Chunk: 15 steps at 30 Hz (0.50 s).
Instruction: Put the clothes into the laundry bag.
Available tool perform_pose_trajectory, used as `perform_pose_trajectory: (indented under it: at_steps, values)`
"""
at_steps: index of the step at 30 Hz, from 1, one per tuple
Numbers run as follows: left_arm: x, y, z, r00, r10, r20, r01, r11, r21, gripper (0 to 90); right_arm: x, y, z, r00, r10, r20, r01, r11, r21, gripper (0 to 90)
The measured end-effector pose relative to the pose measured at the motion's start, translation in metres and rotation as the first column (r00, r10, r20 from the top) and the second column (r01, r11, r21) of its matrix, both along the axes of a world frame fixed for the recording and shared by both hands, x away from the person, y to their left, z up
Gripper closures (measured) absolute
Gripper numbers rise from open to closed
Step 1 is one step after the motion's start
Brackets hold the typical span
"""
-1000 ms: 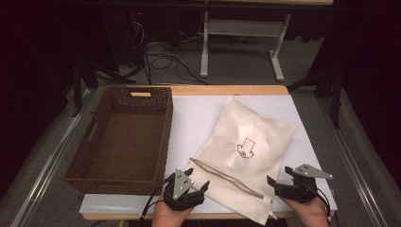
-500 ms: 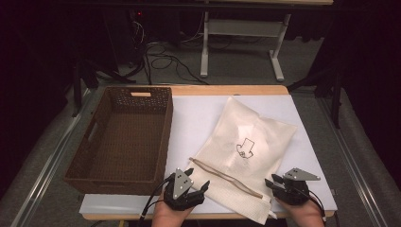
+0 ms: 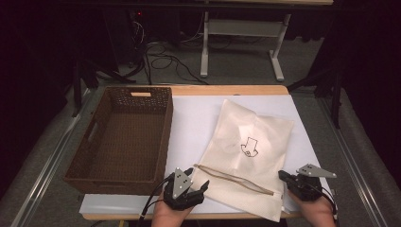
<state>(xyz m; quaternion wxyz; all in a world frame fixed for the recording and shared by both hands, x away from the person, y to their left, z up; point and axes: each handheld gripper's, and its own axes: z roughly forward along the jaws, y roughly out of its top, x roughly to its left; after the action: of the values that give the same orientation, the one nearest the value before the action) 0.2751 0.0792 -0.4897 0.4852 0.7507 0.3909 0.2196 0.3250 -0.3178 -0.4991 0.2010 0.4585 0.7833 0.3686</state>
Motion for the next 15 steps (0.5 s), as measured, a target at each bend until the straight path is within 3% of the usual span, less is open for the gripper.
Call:
perform_pose_trajectory:
  at_steps: [15]
  values:
    - [0.000, -0.002, 0.000, 1.0000, -0.005, -0.002, 0.005, 1.0000, 0.001, 32.6, 0.028, -0.038, 0.001, 0.9930, -0.112, 0.038, 0.114, 0.992, -0.051, 88.7]
